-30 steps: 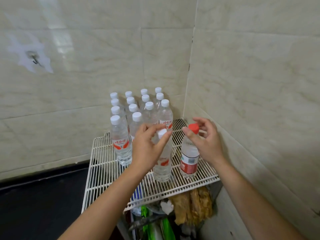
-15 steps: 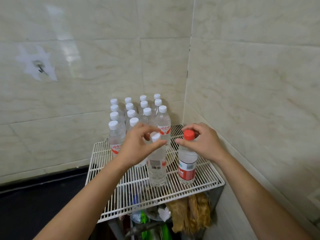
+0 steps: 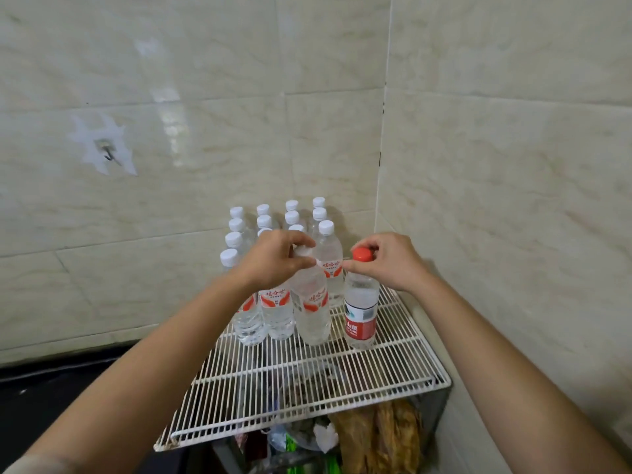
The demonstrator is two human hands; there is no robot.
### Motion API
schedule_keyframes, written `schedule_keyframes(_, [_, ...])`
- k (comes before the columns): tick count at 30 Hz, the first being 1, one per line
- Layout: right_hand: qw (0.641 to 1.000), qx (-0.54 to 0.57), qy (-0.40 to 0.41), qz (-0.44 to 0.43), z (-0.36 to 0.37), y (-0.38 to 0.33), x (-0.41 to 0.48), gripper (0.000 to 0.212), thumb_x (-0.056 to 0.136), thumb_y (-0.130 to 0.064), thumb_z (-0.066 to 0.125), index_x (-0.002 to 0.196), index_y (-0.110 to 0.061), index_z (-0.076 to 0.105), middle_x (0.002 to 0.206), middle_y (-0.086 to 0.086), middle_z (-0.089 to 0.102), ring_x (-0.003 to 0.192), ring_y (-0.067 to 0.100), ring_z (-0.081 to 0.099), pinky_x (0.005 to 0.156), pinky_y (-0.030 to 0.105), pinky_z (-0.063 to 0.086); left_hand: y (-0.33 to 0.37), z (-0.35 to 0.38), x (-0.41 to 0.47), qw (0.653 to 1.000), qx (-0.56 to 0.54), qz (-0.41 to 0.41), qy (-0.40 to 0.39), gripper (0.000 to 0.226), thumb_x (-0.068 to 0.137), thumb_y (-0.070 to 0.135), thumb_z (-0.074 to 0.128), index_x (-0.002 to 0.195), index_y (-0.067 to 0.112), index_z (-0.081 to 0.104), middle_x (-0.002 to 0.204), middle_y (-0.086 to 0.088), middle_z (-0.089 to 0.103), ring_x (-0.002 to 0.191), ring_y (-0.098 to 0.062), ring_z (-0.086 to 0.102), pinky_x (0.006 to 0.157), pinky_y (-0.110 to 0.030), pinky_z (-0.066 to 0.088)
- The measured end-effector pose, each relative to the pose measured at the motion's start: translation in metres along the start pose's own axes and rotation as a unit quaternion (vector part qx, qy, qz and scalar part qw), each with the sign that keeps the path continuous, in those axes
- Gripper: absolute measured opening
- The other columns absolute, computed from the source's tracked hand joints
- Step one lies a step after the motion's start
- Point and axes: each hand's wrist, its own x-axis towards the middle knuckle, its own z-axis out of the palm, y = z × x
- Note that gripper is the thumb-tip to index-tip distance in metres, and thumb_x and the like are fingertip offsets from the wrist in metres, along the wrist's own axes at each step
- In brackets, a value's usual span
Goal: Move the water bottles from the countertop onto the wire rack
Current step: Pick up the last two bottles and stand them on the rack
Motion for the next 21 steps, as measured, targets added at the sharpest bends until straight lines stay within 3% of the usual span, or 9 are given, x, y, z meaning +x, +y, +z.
schedule_keyframes(3, [1.000,0.002,-0.006,-0.020,0.002,-0.007,0.015,0.040,0.075,-0.041,0.087,0.108,-0.022,0.075,0.099,-0.009,0.071,0.092,0.007,0.065,0.084,0.023,0.052,-0.002,-0.010,0.017,1.000,0.021,0.008,-0.008,0.037,0.086,0.022,0.078,0.121,0.014,0.070,0.070,0.012,0.054,0.059,0.003,0.045,0.055,-0.008,0.035])
schedule_keyframes(5, [0.999,0.005,-0.026,-0.024,0.005,-0.009,0.024,0.043,0.077,-0.037,0.086,0.114,-0.019,0.074,0.105,-0.005,0.071,0.097,0.011,0.065,0.086,0.025,0.052,-0.005,-0.012,0.028,0.999,0.040,0.007,-0.021,0.037,0.086,0.022,0.078,0.121,0.014,0.070,0.070,0.021,0.048,0.061,0.003,0.045,0.056,-0.007,0.035])
schedule_keyframes(9, [0.998,0.008,-0.055,-0.028,0.015,-0.004,0.037,0.047,0.079,-0.032,0.086,0.121,-0.020,0.071,0.110,-0.004,0.071,0.096,0.010,0.066,0.089,0.028,0.055,-0.016,-0.007,0.040,0.995,0.069,-0.003,-0.066,0.035,0.088,0.023,0.076,0.123,0.017,0.070,0.077,0.021,0.049,0.071,-0.002,0.051,0.059,-0.007,0.034])
schedule_keyframes(12, [0.999,0.023,-0.037,-0.031,0.019,0.003,0.038,0.050,0.079,-0.033,0.086,0.124,-0.022,0.070,0.106,-0.007,0.071,0.079,-0.001,0.060,0.078,0.018,0.051,-0.027,0.003,0.038,0.996,0.051,-0.007,-0.073,0.037,0.088,0.024,0.075,0.124,0.019,0.068,0.099,0.010,0.061,0.094,-0.015,0.059,0.072,-0.015,0.037])
schedule_keyframes(14, [0.999,0.010,-0.031,-0.033,0.019,0.006,0.039,0.051,0.079,-0.035,0.085,0.126,-0.022,0.068,0.110,-0.006,0.071,0.085,0.004,0.063,0.085,0.026,0.054,-0.032,0.006,0.036,0.998,0.028,-0.015,-0.056,0.039,0.087,0.026,0.077,0.124,0.021,0.067,0.109,0.007,0.063,0.095,-0.014,0.058,0.080,-0.021,0.041])
schedule_keyframes(17, [0.999,-0.014,-0.029,-0.033,0.019,0.006,0.041,0.055,0.080,-0.034,0.084,0.129,-0.021,0.065,0.112,-0.007,0.067,0.100,0.012,0.064,0.096,0.032,0.052,-0.037,0.008,0.031,0.999,0.009,-0.027,-0.032,0.043,0.082,0.033,0.081,0.120,0.019,0.067,0.105,0.006,0.064,0.094,-0.013,0.060,0.082,-0.025,0.048])
schedule_keyframes(21, [0.997,0.001,-0.065,-0.047,0.020,0.001,0.046,0.052,0.082,-0.023,0.083,0.131,-0.020,0.066,0.105,-0.007,0.069,0.082,0.005,0.061,0.092,0.030,0.055,-0.039,0.012,0.027,0.999,0.010,-0.032,-0.017,0.042,0.077,0.033,0.085,0.113,0.018,0.069,0.098,0.006,0.067,0.090,-0.012,0.060,0.072,-0.014,0.044])
